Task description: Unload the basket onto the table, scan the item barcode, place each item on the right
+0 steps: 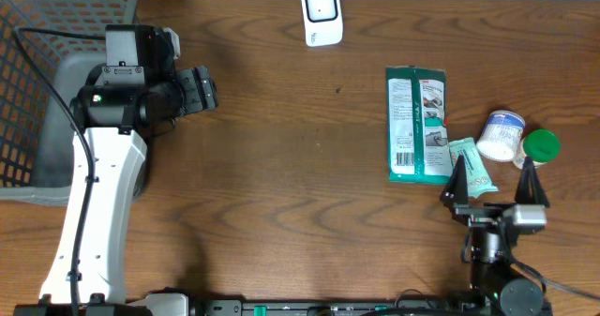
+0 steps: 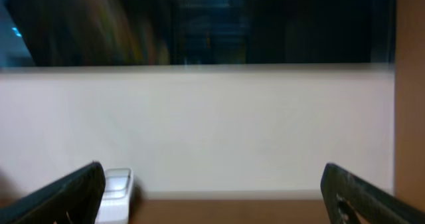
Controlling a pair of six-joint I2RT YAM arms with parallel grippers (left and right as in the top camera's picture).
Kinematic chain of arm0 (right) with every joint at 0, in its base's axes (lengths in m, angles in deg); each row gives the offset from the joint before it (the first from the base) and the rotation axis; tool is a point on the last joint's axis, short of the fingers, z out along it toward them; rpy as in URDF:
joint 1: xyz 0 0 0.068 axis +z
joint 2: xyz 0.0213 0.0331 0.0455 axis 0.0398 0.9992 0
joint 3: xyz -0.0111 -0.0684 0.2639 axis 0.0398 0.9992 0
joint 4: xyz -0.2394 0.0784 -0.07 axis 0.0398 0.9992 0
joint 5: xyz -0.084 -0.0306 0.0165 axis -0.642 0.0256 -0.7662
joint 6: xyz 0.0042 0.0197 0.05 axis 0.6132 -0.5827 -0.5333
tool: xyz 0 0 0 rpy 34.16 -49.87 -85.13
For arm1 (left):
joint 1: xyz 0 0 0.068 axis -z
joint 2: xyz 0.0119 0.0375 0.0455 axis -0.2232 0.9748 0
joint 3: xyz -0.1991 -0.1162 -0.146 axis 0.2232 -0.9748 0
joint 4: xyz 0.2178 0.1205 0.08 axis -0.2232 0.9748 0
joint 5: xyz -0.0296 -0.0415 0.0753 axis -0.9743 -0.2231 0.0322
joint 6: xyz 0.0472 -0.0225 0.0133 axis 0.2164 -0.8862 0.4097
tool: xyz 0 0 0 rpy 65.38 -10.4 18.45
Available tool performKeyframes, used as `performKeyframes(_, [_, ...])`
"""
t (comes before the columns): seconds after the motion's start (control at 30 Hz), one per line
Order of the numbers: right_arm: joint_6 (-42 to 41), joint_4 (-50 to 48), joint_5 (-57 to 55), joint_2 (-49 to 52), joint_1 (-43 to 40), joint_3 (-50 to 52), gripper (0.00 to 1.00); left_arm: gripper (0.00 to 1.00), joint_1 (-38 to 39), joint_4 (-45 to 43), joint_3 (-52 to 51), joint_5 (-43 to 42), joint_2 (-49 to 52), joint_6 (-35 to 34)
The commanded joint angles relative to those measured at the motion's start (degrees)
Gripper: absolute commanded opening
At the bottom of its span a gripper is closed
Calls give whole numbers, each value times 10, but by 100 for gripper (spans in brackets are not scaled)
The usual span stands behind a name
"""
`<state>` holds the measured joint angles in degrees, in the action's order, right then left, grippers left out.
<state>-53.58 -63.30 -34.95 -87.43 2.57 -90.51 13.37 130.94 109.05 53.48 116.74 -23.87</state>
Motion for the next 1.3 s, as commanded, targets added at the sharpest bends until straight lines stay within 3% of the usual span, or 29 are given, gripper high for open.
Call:
performKeyframes(0.0, [-28, 60, -26, -5, 5, 7, 99, 85, -2, 0, -1, -1, 0, 5])
performKeyframes(0.27, [-14, 252, -26, -5, 5, 7, 99, 84, -2, 0, -1, -1, 0, 5])
performKeyframes(1.27, [11, 250, -23, -4, 5, 7, 99, 84, -2, 0, -1, -1, -1, 5])
